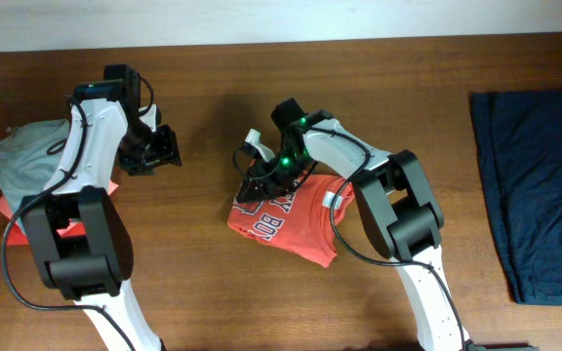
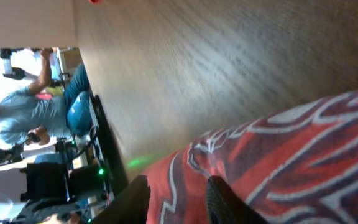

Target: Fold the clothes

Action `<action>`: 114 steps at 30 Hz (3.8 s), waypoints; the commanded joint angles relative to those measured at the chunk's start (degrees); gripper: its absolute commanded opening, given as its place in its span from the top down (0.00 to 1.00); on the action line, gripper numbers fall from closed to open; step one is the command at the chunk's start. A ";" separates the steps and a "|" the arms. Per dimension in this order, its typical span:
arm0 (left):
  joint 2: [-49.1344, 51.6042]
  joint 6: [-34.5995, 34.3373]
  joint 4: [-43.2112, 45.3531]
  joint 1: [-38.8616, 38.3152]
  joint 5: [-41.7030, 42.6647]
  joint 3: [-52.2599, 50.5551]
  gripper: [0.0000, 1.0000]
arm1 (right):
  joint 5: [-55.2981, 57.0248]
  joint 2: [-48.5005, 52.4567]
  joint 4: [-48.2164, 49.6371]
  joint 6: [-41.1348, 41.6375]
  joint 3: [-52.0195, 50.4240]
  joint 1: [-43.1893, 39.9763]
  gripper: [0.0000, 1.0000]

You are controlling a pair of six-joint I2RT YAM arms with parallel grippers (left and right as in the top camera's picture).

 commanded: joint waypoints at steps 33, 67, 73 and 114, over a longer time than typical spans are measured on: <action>-0.04 0.79 -0.02 0.09 0.76 0.61 0.40 | 5.27 -14.29 15.45 0.50 -28.72 2.14 0.56; -0.04 20.94 12.61 -9.03 19.15 0.63 0.40 | 49.55 -37.53 -16.57 21.75 -27.50 -0.98 0.52; -0.02 20.50 21.11 -15.74 10.56 0.63 0.39 | 46.99 -37.53 -16.65 23.02 -32.57 -0.92 0.52; 7.80 20.48 -12.04 -23.69 0.00 0.31 0.68 | 68.74 -37.55 1.68 21.68 -43.60 -5.22 0.39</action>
